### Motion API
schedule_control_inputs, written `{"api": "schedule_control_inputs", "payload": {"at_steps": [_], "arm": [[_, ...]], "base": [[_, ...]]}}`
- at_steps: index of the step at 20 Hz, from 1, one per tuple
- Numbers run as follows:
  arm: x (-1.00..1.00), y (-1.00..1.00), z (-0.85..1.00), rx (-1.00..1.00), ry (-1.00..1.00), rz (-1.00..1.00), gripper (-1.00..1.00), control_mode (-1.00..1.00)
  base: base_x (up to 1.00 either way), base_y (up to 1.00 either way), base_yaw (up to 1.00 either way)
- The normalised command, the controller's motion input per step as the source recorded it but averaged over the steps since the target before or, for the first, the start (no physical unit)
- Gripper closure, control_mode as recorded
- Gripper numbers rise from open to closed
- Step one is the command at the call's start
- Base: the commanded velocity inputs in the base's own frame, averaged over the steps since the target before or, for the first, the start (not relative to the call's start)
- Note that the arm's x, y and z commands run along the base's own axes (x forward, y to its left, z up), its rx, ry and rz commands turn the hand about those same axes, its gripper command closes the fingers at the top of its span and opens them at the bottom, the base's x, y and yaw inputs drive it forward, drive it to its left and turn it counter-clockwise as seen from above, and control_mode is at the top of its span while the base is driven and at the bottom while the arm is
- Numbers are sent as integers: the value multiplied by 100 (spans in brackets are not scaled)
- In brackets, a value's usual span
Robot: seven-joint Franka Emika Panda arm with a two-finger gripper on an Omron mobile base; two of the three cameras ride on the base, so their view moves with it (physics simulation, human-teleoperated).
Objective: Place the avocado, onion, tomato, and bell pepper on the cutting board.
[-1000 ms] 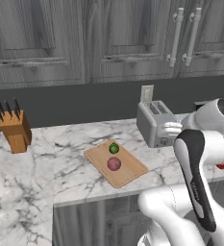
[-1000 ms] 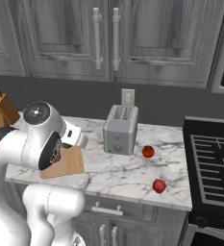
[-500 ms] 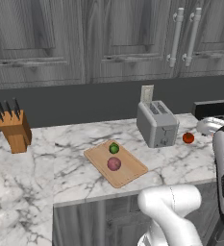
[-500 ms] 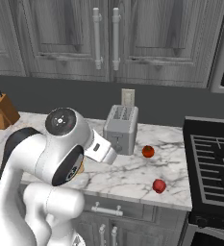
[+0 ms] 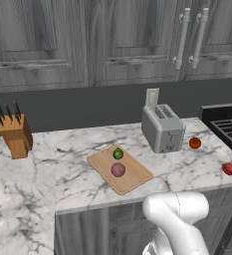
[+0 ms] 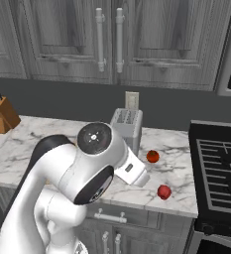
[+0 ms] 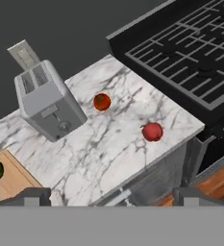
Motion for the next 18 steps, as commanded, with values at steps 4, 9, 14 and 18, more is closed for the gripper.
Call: {"api": "schedule_control_inputs", "payload": {"at_steps": [4,9,14,18], "arm": [[-18,-65,0,2,0,-13,-100,-100],[0,-18,-2,-1,1,-9,-100,-100],[21,0,-21,-7,0,-2,-100,-100],[31,2,-11,-8,0,0,-100,-100]], "base": [[0,0,0],[0,0,0],[0,0,0],[0,0,0]]}}
